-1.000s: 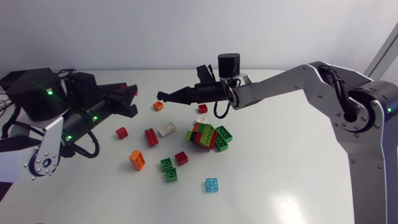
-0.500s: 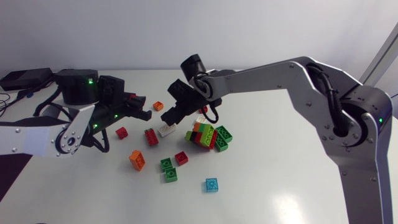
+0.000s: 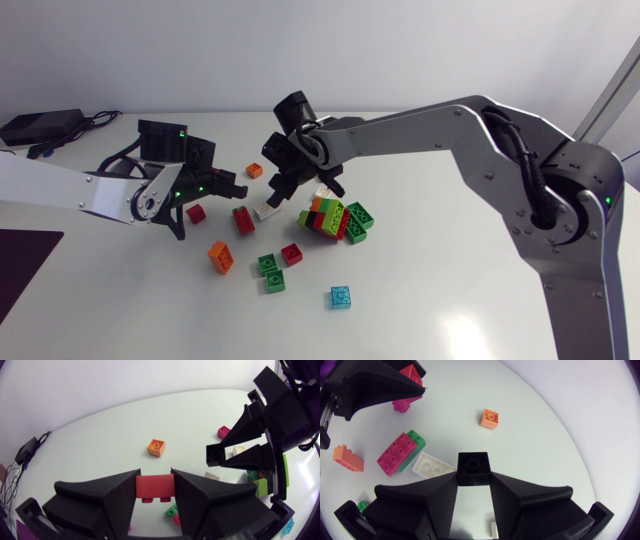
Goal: Disassemble duplo
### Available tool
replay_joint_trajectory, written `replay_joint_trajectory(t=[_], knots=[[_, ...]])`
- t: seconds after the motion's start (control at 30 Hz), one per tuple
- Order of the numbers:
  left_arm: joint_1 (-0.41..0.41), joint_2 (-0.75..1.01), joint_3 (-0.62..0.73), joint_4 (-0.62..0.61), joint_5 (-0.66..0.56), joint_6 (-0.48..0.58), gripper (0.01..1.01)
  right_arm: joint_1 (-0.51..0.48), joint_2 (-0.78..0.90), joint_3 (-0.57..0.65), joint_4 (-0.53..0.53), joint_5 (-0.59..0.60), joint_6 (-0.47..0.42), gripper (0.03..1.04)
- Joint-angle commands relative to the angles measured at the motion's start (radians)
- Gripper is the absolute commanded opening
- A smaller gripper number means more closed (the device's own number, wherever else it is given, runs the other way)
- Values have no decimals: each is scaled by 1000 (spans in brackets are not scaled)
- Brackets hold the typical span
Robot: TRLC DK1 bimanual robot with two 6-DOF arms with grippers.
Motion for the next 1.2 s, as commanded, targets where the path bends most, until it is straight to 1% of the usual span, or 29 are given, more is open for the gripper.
replay_joint_trajectory(t=[0.0,0.13,0.3,0.37,0.43,0.5,0.53,0.63,0.7,0.77,0.9,0.93,0.97,1.0,1.07,1.1,1.13,1.17], knots=[[17,38,36,-6,-10,-26,441,-12,52,24,10,20,-14,49],[34,61,56,-28,-10,-42,441,-11,87,49,10,78,-18,49],[45,86,77,-54,-10,-46,443,-12,96,67,0,103,-18,52],[45,95,85,-68,-10,-46,469,-18,110,90,-28,103,-15,54],[46,99,90,-74,-8,-46,469,-21,121,108,-53,103,-14,59],[46,102,93,-79,-8,-46,470,-23,127,119,-68,103,-15,105],[46,102,94,-80,-8,-46,487,-24,133,130,-82,103,-15,133],[48,102,96,-85,-8,-46,500,-26,150,154,-115,103,-15,149],[48,102,99,-86,-8,-46,525,-30,161,174,-138,103,-11,203],[48,101,99,-86,-8,-46,528,-35,173,199,-165,103,3,249],[57,72,94,-83,-8,-40,570,-38,192,222,-186,103,14,344],[58,56,87,-72,-8,-40,577,-37,193,225,-191,103,14,382],[58,43,77,-52,-7,-40,615,-37,195,228,-192,103,14,410],[57,27,65,-26,-8,-40,625,-37,195,228,-195,103,14,443],[35,-14,34,27,-8,-33,626,-37,195,228,-200,103,12,490],[20,-42,25,44,-10,-29,643,-37,193,230,-203,103,14,510],[15,-72,24,50,-10,-23,669,-37,195,233,-209,103,14,534],[14,-92,30,50,-11,-22,670,-35,195,234,-212,106,14,562]])
